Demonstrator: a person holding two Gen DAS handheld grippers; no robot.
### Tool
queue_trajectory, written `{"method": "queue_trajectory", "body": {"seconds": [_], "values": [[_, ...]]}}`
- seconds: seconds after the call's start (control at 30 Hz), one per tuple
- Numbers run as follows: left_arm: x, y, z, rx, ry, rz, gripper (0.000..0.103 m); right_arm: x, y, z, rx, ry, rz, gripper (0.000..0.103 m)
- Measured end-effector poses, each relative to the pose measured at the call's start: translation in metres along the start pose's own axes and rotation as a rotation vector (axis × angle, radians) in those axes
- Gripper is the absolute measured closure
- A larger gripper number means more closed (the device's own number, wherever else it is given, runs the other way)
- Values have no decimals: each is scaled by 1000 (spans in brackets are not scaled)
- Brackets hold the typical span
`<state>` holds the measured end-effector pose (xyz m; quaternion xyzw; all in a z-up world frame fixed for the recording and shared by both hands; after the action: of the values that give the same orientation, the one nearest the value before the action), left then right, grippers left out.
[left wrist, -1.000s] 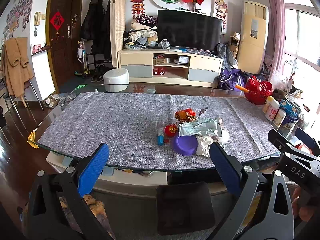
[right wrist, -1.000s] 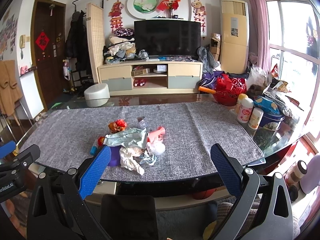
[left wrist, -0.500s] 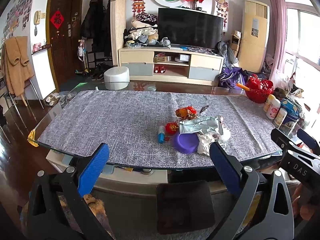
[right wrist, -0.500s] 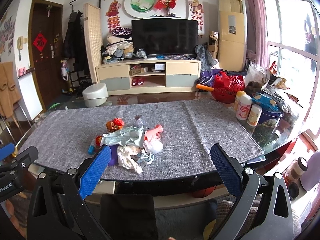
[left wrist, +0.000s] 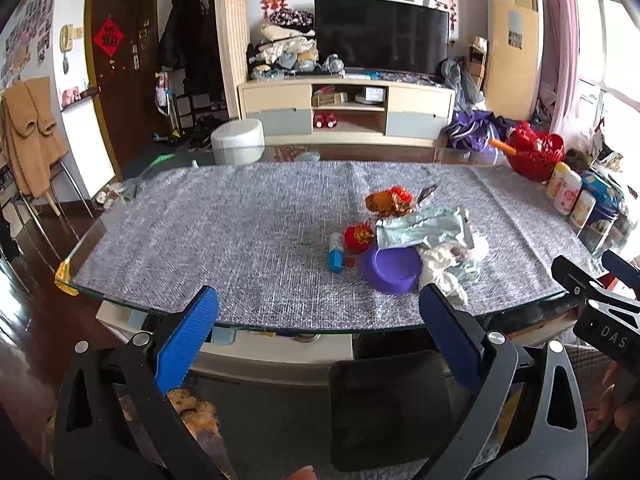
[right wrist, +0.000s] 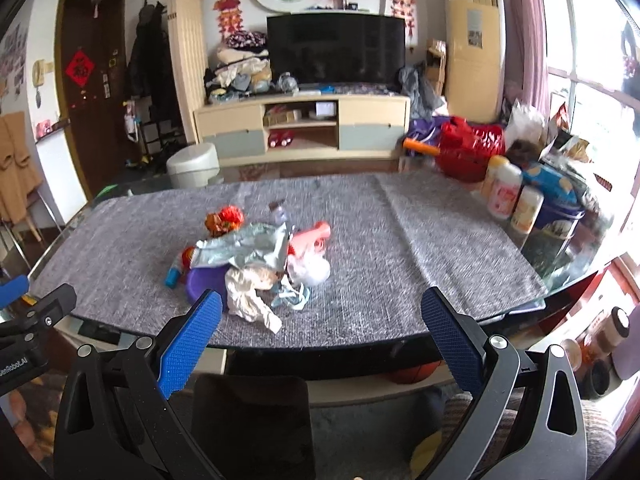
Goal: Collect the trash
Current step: 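Reach the right gripper to the crumpled white tissue and close on it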
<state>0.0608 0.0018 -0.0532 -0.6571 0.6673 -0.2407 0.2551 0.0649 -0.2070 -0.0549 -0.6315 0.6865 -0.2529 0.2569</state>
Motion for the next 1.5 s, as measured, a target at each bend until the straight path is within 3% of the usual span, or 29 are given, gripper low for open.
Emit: {"method": "queue_trajectory", "body": {"seconds": [0.13,0.6,0.73,0.8,1.0,1.2,1.3,1.33,1.37,1.43,1.5], "values": [[-9,0,18,-38,3,-19,8,0,6,19,-70,-137,52,3],[2,-13,84,-144,42,23,8,7,-2,96,-196,-76,17,4],[10,-13,99,-169,82,41,8,2,-4,119,-247,-113,-3,35],[18,-13,103,-181,123,54,8,-2,-3,128,-264,-140,-6,42],[40,-11,114,-214,199,92,22,-7,-8,143,-284,-182,5,46],[58,-14,120,-222,256,102,25,-1,-6,156,-313,-225,25,45],[73,-16,122,-226,283,121,28,0,-6,156,-301,-188,9,48],[77,-16,124,-228,291,126,28,1,-7,157,-294,-177,-4,65],[81,-17,125,-228,302,130,28,1,-8,157,-295,-178,-15,75],[90,-18,128,-237,323,141,30,4,-7,154,-288,-186,-18,82],[100,-16,133,-254,340,157,41,9,-9,150,-278,-199,-18,82]]}}
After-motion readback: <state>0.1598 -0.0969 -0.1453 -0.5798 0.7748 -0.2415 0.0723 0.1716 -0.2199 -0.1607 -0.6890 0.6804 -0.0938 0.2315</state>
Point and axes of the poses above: each gripper's, at about its wrist camera, not at the fingertips, and z roughly the way its jaws point, x to its right, y to its underside, the point moved 4 cm from there along z, roughly the way its jaws point, and after that the axes turned 10 degrees about -x, right-handed, at the moved point
